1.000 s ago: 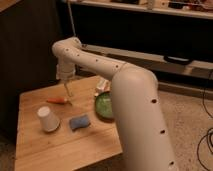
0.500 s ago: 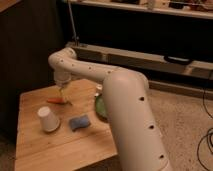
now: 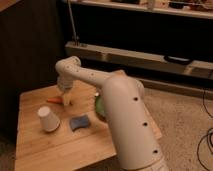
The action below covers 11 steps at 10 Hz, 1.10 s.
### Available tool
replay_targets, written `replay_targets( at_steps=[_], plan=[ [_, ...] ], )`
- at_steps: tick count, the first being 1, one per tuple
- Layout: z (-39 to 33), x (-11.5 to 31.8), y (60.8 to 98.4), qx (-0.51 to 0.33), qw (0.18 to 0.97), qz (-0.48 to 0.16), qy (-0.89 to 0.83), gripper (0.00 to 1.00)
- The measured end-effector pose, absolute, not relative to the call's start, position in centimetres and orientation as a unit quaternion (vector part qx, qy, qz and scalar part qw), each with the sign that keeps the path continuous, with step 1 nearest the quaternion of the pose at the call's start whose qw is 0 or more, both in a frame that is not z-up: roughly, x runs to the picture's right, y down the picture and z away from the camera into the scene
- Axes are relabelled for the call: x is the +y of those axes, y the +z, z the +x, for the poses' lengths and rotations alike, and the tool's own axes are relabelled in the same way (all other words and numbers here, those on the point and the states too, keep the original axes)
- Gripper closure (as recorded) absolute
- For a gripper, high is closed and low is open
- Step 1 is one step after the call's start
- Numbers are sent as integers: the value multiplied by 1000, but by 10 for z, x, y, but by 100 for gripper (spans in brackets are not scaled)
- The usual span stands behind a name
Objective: Place the pepper in the ceramic bowl
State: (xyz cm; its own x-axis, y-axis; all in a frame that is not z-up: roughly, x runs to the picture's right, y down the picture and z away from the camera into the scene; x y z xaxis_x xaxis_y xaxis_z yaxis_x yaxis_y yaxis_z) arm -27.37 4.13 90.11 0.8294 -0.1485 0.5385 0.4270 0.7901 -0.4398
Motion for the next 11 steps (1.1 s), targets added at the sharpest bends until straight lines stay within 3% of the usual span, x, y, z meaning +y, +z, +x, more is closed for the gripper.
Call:
replay_targets(
  at_steps=[5, 6, 11],
  plan=[
    [-273, 71, 920, -246, 909, -293, -164, 20],
    [-275, 68, 925, -244, 909, -293, -167, 24],
    [-291, 63, 940, -249, 903, -303, -174, 76]
  ],
)
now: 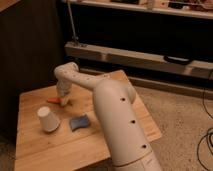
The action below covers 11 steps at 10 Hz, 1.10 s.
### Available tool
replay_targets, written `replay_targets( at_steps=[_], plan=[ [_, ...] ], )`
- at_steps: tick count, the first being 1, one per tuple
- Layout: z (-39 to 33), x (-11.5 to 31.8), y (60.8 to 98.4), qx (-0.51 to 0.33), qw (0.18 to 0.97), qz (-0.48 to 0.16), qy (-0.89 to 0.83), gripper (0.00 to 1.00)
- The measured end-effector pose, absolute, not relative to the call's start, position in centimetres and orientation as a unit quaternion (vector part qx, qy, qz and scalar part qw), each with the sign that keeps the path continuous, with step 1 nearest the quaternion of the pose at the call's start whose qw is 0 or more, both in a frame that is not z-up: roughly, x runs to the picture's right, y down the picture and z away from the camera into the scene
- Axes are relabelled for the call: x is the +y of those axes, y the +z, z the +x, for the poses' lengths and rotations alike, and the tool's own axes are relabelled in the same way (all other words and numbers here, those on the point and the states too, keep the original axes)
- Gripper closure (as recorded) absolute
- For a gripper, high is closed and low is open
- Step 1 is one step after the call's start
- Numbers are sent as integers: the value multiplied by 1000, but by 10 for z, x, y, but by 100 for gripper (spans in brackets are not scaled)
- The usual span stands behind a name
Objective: Place the pepper in the ceramic bowl
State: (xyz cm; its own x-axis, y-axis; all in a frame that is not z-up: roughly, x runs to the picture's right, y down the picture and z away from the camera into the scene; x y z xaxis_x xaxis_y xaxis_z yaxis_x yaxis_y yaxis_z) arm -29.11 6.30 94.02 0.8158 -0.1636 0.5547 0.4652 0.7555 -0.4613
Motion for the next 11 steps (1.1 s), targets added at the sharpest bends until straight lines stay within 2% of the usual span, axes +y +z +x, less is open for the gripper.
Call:
replay_targets(
  at_steps=[2, 3, 5, 9, 11],
  plan=[
    [-287, 59, 940, -257, 900, -306, -173, 96],
    [-282, 50, 935, -265, 899, -303, -175, 100],
    [-279, 26, 917, -279, 893, -297, -192, 100],
    [-256, -51, 847, -301, 882, -279, -232, 100],
    [-209, -96, 824, -303, 884, -271, -233, 100]
  ],
)
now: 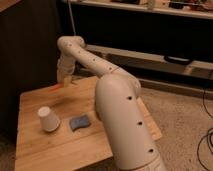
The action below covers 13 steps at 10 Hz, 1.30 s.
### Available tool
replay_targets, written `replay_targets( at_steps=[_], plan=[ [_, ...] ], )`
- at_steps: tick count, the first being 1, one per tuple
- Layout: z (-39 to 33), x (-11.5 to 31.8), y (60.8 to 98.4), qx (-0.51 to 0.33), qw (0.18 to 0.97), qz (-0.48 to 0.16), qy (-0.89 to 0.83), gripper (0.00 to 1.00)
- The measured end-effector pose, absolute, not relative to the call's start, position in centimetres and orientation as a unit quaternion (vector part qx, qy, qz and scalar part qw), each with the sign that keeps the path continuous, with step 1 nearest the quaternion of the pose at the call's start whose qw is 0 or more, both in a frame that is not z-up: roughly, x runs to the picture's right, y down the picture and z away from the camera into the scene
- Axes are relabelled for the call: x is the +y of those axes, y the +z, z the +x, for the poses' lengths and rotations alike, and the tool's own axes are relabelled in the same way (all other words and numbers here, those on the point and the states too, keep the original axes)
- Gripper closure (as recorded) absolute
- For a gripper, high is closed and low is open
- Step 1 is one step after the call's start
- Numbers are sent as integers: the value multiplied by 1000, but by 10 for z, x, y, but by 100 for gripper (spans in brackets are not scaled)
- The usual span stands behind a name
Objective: Place the pepper in the ceramic bowl
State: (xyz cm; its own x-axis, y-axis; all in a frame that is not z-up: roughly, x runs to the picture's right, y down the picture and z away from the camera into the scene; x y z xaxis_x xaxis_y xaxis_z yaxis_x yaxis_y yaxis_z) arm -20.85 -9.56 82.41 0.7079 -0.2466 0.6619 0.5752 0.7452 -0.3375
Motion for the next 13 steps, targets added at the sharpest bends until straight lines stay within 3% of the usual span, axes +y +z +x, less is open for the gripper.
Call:
replay_targets(
  at_steps=[3, 7, 13],
  plan=[
    [-119, -119, 813, -293, 895, -261, -210, 100],
    [-15, -116, 799, -262, 915, -254, -169, 100],
    [117, -61, 763, -215, 937, -261, -92, 100]
  ],
)
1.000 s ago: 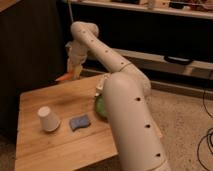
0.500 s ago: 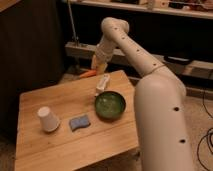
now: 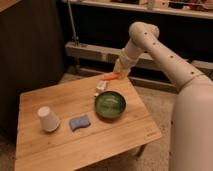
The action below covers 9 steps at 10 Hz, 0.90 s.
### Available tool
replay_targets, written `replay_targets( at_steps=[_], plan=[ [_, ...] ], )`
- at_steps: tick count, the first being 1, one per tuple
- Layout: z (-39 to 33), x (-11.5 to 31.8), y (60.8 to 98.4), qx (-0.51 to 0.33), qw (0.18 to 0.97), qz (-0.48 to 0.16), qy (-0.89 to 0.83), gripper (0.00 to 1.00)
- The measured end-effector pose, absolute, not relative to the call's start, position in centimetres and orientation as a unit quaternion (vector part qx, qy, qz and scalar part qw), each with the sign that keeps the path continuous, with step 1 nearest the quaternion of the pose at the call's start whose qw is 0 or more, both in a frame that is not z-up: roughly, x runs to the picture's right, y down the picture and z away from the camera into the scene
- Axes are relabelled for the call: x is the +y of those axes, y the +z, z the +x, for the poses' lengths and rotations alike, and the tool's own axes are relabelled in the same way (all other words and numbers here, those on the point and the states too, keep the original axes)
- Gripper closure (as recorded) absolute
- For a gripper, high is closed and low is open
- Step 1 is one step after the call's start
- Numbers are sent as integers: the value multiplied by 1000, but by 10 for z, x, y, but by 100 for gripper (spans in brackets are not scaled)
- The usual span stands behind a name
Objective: Place the pepper in the ceramic bowl
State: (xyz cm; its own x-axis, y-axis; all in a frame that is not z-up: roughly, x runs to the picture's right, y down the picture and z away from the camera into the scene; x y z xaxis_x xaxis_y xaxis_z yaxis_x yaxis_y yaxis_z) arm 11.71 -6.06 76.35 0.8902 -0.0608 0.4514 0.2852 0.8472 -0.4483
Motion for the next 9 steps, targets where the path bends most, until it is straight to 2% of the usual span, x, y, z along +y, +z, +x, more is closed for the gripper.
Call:
replay_targets(
  at_steps=[2, 4, 9],
  plan=[
    [137, -24, 757, -210, 938, -267, -74, 100],
    [137, -6, 759, -217, 935, -273, -71, 100],
    [60, 21, 808, -240, 920, -293, -96, 100]
  ],
)
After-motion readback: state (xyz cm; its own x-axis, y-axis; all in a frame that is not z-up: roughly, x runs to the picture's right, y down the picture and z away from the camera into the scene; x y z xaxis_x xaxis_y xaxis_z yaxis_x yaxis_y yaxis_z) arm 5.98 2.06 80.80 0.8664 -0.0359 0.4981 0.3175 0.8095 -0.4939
